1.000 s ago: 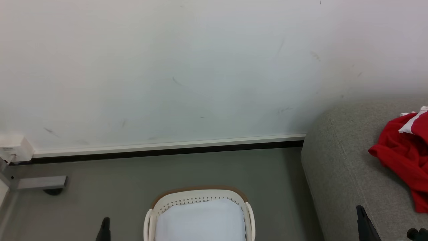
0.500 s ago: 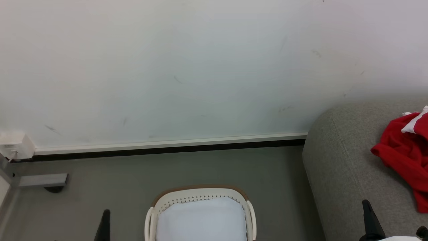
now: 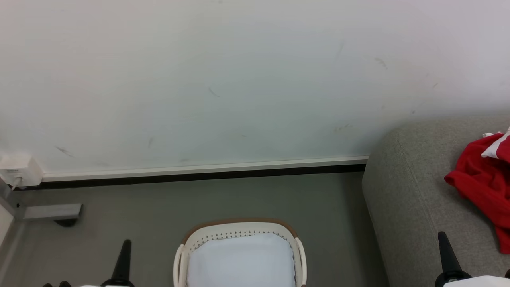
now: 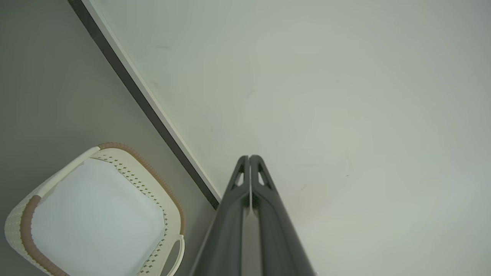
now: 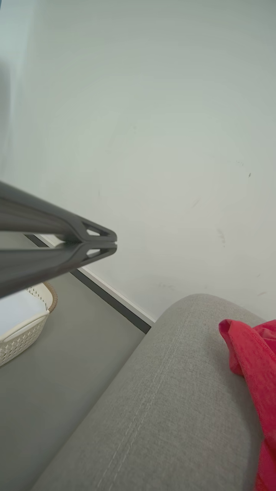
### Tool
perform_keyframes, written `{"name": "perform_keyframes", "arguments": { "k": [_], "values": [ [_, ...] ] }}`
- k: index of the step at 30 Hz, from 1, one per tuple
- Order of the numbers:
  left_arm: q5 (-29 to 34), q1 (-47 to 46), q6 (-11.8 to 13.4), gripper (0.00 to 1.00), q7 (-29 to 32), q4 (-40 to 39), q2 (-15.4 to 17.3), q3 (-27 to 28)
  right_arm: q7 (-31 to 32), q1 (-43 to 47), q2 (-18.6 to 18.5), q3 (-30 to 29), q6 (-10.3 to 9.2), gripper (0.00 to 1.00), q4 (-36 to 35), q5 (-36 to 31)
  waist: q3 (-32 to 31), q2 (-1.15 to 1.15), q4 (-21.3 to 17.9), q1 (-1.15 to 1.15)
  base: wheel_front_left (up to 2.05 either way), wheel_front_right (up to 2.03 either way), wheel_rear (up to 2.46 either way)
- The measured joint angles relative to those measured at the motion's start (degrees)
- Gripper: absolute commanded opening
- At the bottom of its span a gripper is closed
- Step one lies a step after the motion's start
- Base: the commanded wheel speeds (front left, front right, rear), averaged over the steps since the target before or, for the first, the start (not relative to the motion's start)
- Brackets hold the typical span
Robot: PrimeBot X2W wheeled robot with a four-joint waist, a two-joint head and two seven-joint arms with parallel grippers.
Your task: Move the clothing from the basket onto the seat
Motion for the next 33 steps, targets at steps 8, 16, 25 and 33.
{"name": "perform_keyframes", "arguments": {
  "k": [8, 16, 25, 33],
  "values": [
    [-4.26, -0.73, -0.07, 0.00, 1.34, -0.31, 0.08, 0.18, 1.16, -0.47, -0.04, -0.70, 0.00, 0.00, -0.75, 4.45, 0.24, 0.00, 0.19, 0.00, 0.00, 0.00, 0.00],
    [-8.08, -1.47, -0.23, 0.00, 2.33, -0.64, 0.11, 0.37, 2.22, -1.02, -0.09, -1.45, -0.01, 0.00, -1.25, 8.40, 0.48, 0.00, 0.38, 0.00, 0.00, 0.00, 0.00],
    [-12.09, -2.10, -0.47, 0.00, 3.38, -0.93, 0.16, 0.56, 3.46, -1.20, -0.14, -2.09, -0.01, 0.00, -1.93, 12.59, 0.75, 0.00, 0.58, 0.00, 0.00, 0.00, 0.00],
    [-15.57, -2.79, -0.51, 0.00, 4.37, -1.20, 0.20, 0.75, 4.21, -1.66, -0.16, -2.74, -0.01, 0.00, -2.48, 16.22, 1.00, 0.00, 0.77, 0.00, 0.00, 0.00, 0.00]
  ]
}}
